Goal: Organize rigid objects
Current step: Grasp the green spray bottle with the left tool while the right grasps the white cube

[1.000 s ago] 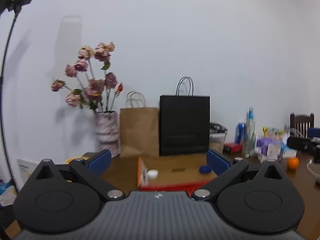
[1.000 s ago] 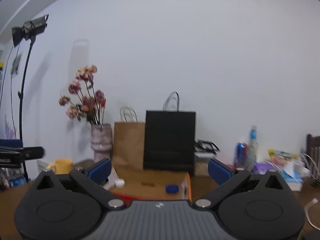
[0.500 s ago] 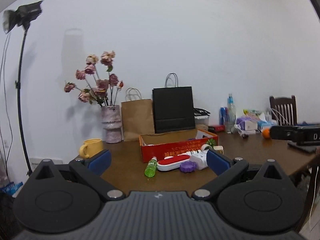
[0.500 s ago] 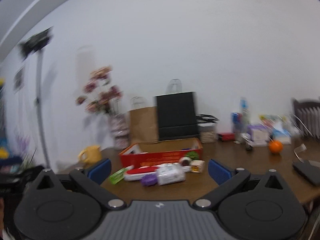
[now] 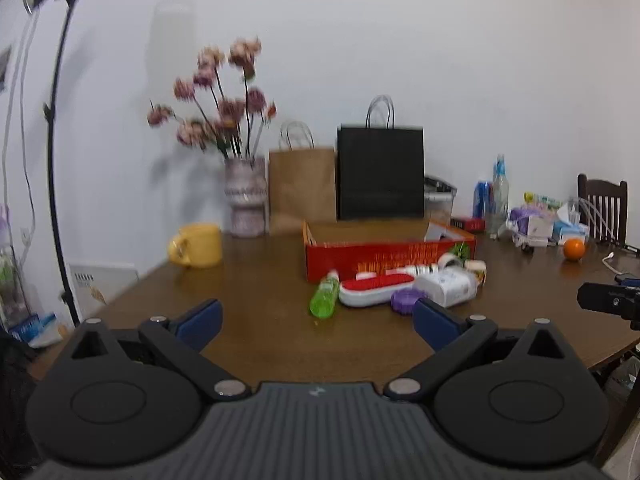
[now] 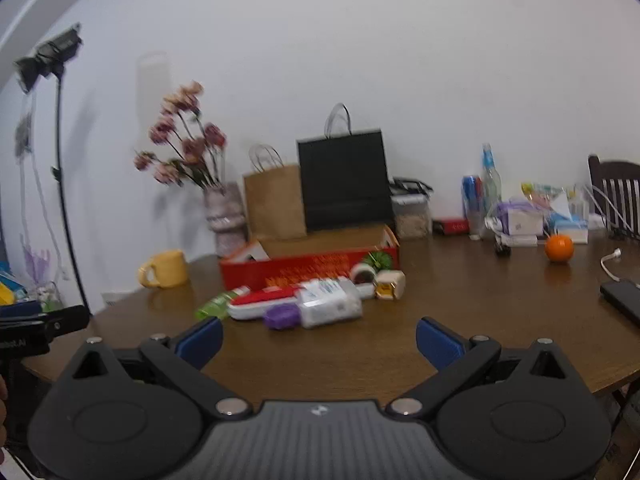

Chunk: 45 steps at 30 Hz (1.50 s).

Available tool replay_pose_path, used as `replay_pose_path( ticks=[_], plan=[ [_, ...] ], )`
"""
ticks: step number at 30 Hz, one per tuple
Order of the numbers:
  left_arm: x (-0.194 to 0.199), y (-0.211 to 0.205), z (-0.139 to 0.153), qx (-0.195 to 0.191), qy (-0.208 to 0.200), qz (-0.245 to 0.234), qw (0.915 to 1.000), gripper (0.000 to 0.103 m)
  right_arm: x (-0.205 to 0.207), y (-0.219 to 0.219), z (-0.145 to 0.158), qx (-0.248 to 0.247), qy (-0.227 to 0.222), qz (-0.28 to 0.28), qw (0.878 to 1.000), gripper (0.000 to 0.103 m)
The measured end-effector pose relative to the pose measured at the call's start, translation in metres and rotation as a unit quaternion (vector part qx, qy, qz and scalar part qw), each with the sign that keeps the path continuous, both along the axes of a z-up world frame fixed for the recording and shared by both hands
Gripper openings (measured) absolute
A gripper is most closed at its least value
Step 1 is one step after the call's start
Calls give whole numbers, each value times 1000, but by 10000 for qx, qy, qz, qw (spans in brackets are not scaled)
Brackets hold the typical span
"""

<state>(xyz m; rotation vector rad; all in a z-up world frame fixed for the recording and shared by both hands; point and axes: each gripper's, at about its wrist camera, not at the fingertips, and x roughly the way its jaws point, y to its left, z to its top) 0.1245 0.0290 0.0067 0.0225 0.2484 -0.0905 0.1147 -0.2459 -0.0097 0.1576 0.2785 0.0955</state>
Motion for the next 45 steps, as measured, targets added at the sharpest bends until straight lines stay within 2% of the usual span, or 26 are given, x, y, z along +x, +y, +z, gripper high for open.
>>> replay_pose_path(
  ticks=[3,8,12,16,19,22,25,26,28,29,32,33,37,39,40,41,42,45],
  plan=[
    [30,-1,-6,-113,252,-26,9996,103,25,-10,-8,9,183,-101,9998,99],
    [76,-10,-12,-223,487,-147,9985,103,64,-25,-14,42,478,-146,9987,83],
    [112,-26,-18,-219,621,-394,9971,103,100,-29,-19,-45,585,-83,9982,83],
    [154,-33,-23,63,615,-333,9975,103,141,-38,-19,-282,680,-105,9972,83],
    [192,-28,-30,181,788,-256,9964,103,179,-49,-21,-334,696,-123,9969,83],
    [225,-17,-40,41,1159,-157,9931,94,219,-61,-24,-147,735,-205,9970,83],
    [253,-7,-50,-169,1460,-385,9884,86,259,-67,-29,-61,892,-188,9958,83],
    [262,-7,-52,-119,1607,-382,9862,77,271,-67,-31,-57,934,-195,9954,83],
    [271,-4,-56,-187,1734,-413,9838,70,296,-67,-35,20,1113,-199,9936,83],
    [275,0,-56,-239,1806,-401,9824,62,307,-67,-38,88,1199,-176,9926,82],
    [279,10,-59,-381,1898,-385,9803,60,325,-64,-45,65,1433,-187,9895,81],
    [280,12,-60,-394,1926,-353,9798,60,328,-64,-47,68,1468,-197,9889,79],
    [294,8,-57,-294,1936,-397,9798,60,333,-65,-53,66,1584,-357,9867,54],
    [302,4,-55,-276,1889,-555,9800,59,333,-69,-55,141,1631,-346,9859,49],
    [307,2,-55,-254,1905,-574,9797,58,333,-70,-55,171,1649,-345,9856,42],
    [313,0,-56,-220,1977,-594,9782,52,333,-71,-55,170,1668,-340,9853,40],
    [317,-2,-56,-197,2051,-612,9766,41,332,-71,-55,88,1683,-368,9850,40],
    [318,-4,-58,-247,2045,-762,9756,32,333,-71,-55,-5,1698,-386,9847,40]
  ],
)
